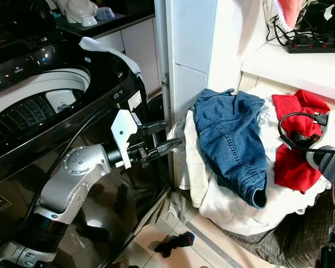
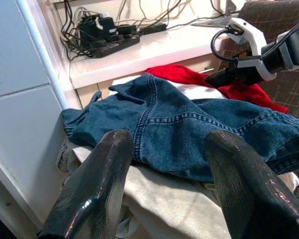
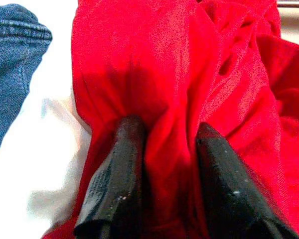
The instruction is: Clothes washing
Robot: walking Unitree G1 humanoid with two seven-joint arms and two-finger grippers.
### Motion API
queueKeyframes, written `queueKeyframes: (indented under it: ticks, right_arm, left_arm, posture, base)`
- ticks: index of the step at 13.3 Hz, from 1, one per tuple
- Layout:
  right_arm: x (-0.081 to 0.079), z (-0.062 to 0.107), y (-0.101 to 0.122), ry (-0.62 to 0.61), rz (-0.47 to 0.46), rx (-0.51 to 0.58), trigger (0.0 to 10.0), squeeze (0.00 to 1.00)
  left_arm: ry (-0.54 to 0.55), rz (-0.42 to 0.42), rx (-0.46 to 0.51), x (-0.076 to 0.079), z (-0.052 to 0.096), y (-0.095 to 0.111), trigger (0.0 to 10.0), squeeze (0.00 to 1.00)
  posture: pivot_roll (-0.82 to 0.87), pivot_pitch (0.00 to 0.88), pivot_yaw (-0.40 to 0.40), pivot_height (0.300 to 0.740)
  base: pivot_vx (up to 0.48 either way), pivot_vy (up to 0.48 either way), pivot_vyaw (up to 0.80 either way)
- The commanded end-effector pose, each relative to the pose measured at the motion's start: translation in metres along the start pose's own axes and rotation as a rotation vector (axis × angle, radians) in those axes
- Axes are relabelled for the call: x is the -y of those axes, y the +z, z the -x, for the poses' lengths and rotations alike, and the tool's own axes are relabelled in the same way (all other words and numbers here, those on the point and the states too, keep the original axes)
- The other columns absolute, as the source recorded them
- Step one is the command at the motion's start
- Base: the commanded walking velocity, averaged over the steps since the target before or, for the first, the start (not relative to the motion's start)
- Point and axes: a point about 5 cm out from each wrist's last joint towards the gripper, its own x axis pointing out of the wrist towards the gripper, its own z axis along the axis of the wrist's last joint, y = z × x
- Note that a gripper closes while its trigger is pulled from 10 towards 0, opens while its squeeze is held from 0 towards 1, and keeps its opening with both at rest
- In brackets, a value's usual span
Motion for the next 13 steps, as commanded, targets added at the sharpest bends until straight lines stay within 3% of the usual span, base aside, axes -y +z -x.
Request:
queueKeyframes:
  ticks: [1, 6, 9, 10, 11, 12, 13]
  right_arm:
    - [-0.003, 0.0, 0.004, 0.017, -0.023, 0.009, 0.0, 0.0]
    - [0.013, 0.013, 0.023, -0.046, -0.071, 0.078, 0.0, 0.0]
    - [0.016, 0.032, 0.068, -0.045, -0.071, 0.244, 0.0, 0.0]
    - [0.011, 0.043, 0.094, -0.02, -0.061, 0.333, 0.0, 0.0]
    - [0.008, 0.046, 0.102, -0.01, -0.057, 0.363, 0.0, 0.0]
    - [0.002, 0.06, 0.128, -0.011, -0.007, 0.434, 0.0, 0.0]
    - [-0.001, 0.066, 0.14, -0.016, 0.019, 0.475, 0.0, 0.0]
  left_arm:
    - [0.024, -0.005, -0.021, -0.003, 0.004, -0.005, 10.0, 0.0]
    - [0.035, -0.008, -0.016, -0.005, 0.004, -0.004, 10.0, 0.0]
    - [0.057, -0.015, -0.006, -0.008, 0.006, -0.001, 10.0, 0.0]
    - [0.083, -0.014, 0.003, -0.012, 0.006, 0.0, 10.0, 0.0]
    - [0.093, -0.018, 0.006, -0.014, 0.006, 0.001, 10.0, 0.0]
    - [0.127, -0.022, 0.021, -0.019, 0.006, 0.005, 10.0, 0.0]
    - [0.137, -0.024, 0.027, -0.021, 0.006, 0.008, 10.0, 0.0]
  posture:
    - [-0.1, 0.0, 0.092, 0.74]
    - [-0.1, 0.0, 0.085, 0.74]
    - [-0.1, 0.0, 0.086, 0.74]
    - [-0.1, 0.0, 0.087, 0.74]
    - [-0.1, 0.0, 0.087, 0.74]
    - [-0.1, 0.0, 0.084, 0.74]
    - [-0.1, 0.0, 0.083, 0.74]
  base:
    - [0.0, 0.0, 0.0]
    - [0.0, 0.0, 0.0]
    - [0.0, 0.0, 0.0]
    - [0.0, 0.0, 0.0]
    - [0.0, 0.0, 0.0]
    - [0.0, 0.0, 0.0]
    - [0.0, 0.0, 0.0]
